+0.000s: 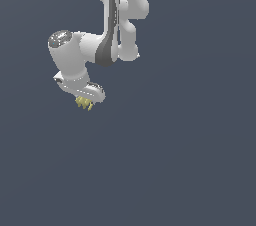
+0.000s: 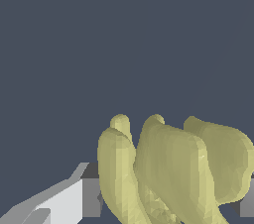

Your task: Pick up the object and move it to a goal position.

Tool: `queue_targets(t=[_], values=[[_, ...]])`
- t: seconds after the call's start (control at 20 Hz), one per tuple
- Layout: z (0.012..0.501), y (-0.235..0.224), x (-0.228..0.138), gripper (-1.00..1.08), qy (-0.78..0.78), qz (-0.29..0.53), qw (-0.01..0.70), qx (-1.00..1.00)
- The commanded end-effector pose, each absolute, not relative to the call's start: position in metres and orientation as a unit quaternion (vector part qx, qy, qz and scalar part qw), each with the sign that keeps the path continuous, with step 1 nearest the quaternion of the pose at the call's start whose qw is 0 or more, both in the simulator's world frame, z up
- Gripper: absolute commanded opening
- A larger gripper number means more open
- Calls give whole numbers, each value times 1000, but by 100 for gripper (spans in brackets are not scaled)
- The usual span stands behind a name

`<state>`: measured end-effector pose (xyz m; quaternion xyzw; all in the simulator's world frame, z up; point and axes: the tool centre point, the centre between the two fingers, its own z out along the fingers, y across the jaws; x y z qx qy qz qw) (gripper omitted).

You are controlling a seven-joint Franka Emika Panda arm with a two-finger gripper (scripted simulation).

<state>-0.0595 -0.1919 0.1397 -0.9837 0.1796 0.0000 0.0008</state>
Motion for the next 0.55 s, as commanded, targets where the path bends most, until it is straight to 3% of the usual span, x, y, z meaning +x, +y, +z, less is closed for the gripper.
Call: queue_targets(t=[0.0, 0.5], values=[[149, -203, -73, -100, 179, 0, 1, -984], [167, -224, -97, -100, 179, 0, 1, -984]])
